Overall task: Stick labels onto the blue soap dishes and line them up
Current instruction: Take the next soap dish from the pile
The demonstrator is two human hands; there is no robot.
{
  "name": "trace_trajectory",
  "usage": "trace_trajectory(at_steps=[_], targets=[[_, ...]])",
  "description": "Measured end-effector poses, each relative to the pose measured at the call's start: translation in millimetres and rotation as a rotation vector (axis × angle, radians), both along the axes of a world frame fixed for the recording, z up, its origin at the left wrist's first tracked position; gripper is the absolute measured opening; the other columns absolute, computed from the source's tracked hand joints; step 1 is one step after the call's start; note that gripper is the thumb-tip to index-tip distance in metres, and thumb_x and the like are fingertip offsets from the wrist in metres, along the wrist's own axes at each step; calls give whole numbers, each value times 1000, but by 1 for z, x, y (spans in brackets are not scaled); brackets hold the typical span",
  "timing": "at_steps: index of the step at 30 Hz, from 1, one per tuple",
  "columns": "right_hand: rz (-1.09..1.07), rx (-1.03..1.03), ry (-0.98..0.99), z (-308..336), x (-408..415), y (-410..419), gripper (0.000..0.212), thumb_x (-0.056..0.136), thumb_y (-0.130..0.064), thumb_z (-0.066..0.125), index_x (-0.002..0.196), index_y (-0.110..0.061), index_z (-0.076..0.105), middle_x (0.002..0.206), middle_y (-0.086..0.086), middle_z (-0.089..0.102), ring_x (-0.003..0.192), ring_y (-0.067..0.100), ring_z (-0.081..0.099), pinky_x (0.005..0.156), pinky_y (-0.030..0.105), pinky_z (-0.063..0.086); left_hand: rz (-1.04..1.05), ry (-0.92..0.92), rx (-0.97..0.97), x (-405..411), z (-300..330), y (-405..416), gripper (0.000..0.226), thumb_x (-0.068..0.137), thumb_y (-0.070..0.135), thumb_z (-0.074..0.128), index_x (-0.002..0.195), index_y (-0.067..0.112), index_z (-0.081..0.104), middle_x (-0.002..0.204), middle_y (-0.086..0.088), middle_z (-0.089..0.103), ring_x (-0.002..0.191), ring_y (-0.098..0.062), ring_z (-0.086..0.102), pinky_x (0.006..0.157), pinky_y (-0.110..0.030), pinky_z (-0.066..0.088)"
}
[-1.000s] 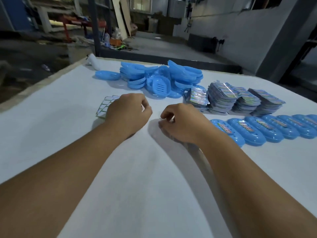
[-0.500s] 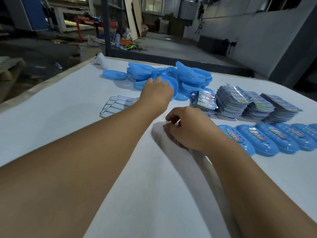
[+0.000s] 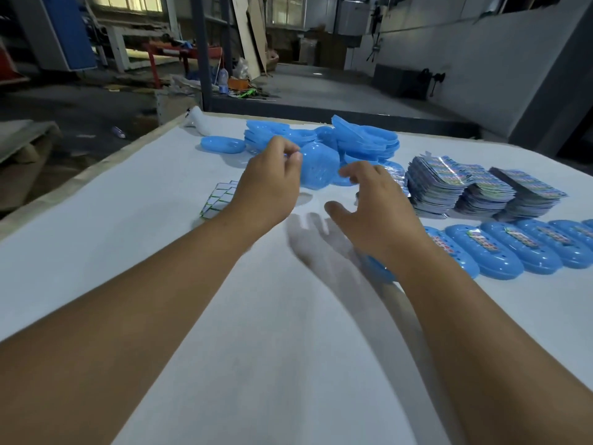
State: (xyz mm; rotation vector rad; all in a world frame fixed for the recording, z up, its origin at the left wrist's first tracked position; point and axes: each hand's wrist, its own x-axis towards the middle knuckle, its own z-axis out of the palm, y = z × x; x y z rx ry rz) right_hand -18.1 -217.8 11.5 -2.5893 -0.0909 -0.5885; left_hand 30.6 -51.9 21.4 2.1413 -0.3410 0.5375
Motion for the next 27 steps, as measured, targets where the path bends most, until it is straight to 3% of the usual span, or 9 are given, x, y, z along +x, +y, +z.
trace_trajectory(at_steps=[2, 5, 10, 12, 14, 17, 20, 24, 27], targets=[[28, 35, -46, 0, -2, 1, 69, 85, -41, 77, 143, -32, 42, 141, -4, 42, 123, 20, 49, 99, 33, 40, -13, 178, -257, -9, 2, 5, 17, 105, 32, 43, 106, 21, 56, 106, 1, 67, 93, -16, 69, 81, -34, 56], [92, 49, -76, -2, -3, 4, 75, 82, -41, 82, 145, -32, 43, 147, -5, 43, 129, 16, 47, 103, 28, 38, -69, 391, -533, -19, -4, 14, 24, 106, 33, 43, 113, 21, 63, 102, 1, 74, 79, -7, 74, 66, -24, 58], [125, 99, 13, -4, -3, 7, 70, 75, -49, 86, 136, -32, 56, 129, -14, 61, 113, 11, 59, 95, 30, 49, -85, 478, -660, -24, -8, 30, 20, 103, 27, 51, 95, 21, 67, 84, 4, 78, 82, -15, 76, 60, -26, 53], [114, 114, 53, -5, -3, 5, 68, 70, -53, 88, 129, -34, 60, 118, -18, 62, 103, 7, 61, 83, 24, 47, -45, 472, -549, -23, -10, 34, 19, 101, 29, 54, 93, 20, 69, 79, 3, 77, 82, -18, 76, 71, -33, 59], [89, 97, 99, -6, -2, 3, 69, 66, -56, 89, 126, -35, 62, 114, -19, 62, 100, 6, 61, 81, 24, 47, 34, 350, -276, -22, -16, 37, 21, 97, 36, 59, 102, 20, 71, 90, 5, 77, 85, -16, 75, 84, -40, 60], [60, -10, 168, -7, -2, 1, 72, 62, -63, 87, 124, -34, 64, 114, -16, 64, 102, 9, 61, 85, 30, 50, 34, 140, 130, -27, -23, 38, 44, 91, 50, 65, 131, 32, 61, 126, 7, 65, 104, -9, 60, 91, -32, 52], [69, -51, 223, -6, -2, 0, 68, 61, -67, 85, 117, -33, 68, 110, -16, 67, 102, 9, 62, 84, 32, 51, -160, 127, 403, -30, -25, 39, 56, 87, 51, 67, 139, 44, 48, 137, 10, 55, 108, -3, 46, 89, -25, 38], [80, -58, 263, -4, -3, -1, 73, 56, -71, 83, 118, -36, 68, 110, -21, 66, 100, 5, 60, 88, 34, 51, -254, 193, 494, -30, -24, 40, 53, 84, 44, 70, 135, 38, 53, 125, 10, 60, 105, -8, 55, 93, -30, 49], [117, -37, 304, -3, -4, -3, 85, 47, -81, 74, 120, -38, 66, 112, -24, 65, 98, -3, 59, 80, 25, 47, -246, 182, 505, -30, -24, 37, 51, 84, 47, 70, 132, 37, 55, 122, 11, 61, 102, -10, 57, 92, -32, 52]])
